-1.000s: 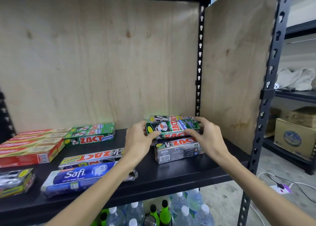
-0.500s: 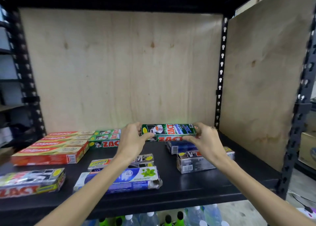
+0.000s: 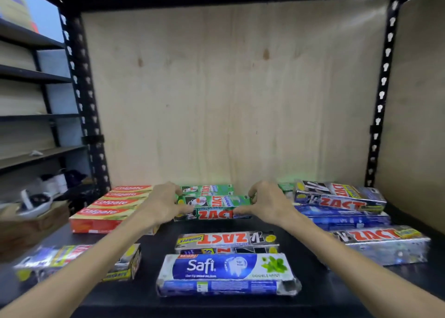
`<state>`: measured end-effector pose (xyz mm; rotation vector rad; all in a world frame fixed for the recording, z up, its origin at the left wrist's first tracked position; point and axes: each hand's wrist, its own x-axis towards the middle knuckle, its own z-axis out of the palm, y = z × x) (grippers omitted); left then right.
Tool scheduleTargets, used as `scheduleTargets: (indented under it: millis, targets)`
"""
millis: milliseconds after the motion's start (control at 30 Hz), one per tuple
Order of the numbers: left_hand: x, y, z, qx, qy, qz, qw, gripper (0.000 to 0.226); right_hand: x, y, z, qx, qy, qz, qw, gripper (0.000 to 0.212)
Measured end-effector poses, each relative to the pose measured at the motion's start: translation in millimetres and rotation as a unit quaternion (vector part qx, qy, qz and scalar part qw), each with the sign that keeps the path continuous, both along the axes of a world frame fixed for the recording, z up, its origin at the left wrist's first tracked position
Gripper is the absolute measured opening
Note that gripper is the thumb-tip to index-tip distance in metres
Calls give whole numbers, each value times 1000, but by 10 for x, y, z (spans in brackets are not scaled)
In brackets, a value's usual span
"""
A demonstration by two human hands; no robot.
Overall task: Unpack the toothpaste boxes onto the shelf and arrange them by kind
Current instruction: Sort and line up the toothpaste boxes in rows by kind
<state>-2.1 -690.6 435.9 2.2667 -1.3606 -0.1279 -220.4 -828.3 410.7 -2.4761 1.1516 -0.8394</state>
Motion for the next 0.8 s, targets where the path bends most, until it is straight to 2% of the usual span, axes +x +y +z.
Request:
scheduleTargets:
  millis: [100, 200, 367, 500, 567, 633, 700, 800]
  targets:
    - [212, -16, -20, 46, -54, -24, 997, 70, 142, -41, -95, 14, 13, 20, 1000, 61]
    - [283, -38, -33, 75, -122, -54, 988, 59, 214, -73, -145, 14, 16, 27, 999, 64]
    - [427, -74, -89, 83, -189, -87, 975, 52, 255, -61, -122, 8, 25, 32, 999, 62]
    - [520, -63, -83, 68, -272, -89, 956, 54, 266, -20, -76, 31, 21, 79, 996, 35]
    - [574, -60, -85, 67, -256, -84, 961, 66, 290, -38, -90, 38, 17, 96, 995, 41]
    - [617, -52, -77, 65, -201, -88, 973, 76, 315, -59, -109, 30, 21, 99, 994, 60]
    - [650, -34, -75, 66, -140, -99, 983, 77, 325, -93, -125, 33, 21, 101, 994, 71]
    - [710, -23, -106, 77, -119, -108, 984, 73, 319, -141, -138, 45, 20, 109, 993, 76]
